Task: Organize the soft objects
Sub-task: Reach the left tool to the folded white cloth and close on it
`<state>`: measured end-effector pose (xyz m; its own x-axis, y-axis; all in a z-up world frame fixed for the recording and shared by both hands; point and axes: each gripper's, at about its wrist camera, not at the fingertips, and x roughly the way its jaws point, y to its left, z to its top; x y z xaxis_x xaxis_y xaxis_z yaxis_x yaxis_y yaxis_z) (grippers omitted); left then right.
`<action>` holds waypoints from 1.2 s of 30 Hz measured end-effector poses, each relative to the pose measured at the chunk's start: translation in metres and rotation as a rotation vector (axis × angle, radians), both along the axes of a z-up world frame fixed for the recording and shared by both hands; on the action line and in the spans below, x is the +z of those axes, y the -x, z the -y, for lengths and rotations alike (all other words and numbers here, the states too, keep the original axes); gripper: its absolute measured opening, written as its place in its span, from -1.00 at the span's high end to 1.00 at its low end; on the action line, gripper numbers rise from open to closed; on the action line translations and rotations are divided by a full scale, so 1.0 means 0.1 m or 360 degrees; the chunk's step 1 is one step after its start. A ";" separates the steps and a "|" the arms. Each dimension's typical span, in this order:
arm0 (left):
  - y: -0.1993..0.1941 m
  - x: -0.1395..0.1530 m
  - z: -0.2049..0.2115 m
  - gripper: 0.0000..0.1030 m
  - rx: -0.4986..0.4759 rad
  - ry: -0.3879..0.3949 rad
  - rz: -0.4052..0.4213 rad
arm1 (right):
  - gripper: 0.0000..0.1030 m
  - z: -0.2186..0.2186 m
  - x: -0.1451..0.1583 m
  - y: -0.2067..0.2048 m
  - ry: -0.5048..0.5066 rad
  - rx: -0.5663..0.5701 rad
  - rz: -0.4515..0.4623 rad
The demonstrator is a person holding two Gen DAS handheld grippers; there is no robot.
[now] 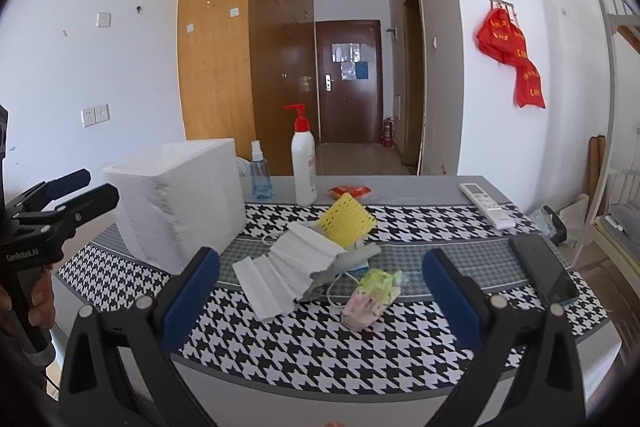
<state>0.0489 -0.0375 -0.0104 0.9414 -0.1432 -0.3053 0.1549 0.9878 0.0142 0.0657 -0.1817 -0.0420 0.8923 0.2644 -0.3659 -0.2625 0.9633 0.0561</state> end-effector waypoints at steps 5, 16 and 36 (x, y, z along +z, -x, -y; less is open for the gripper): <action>-0.07 -0.06 0.10 -0.98 -0.0064 -0.0012 -0.0046 | -0.99 0.05 -0.04 -0.05 0.0009 -0.0026 -0.0027; -0.29 -0.21 0.32 -0.98 -0.0175 -0.0044 -0.0183 | -0.99 0.17 -0.14 -0.15 -0.0004 -0.0067 -0.0083; -0.70 -0.53 0.63 -0.98 -0.0224 -0.0131 -0.0420 | -0.99 0.34 -0.35 -0.38 -0.0032 -0.0082 -0.0195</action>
<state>0.1184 -0.1005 -0.0632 0.8008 -0.2315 -0.5524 0.2993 0.9535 0.0343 0.1037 -0.2159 -0.0770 0.8537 0.2278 -0.4683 -0.2028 0.9737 0.1041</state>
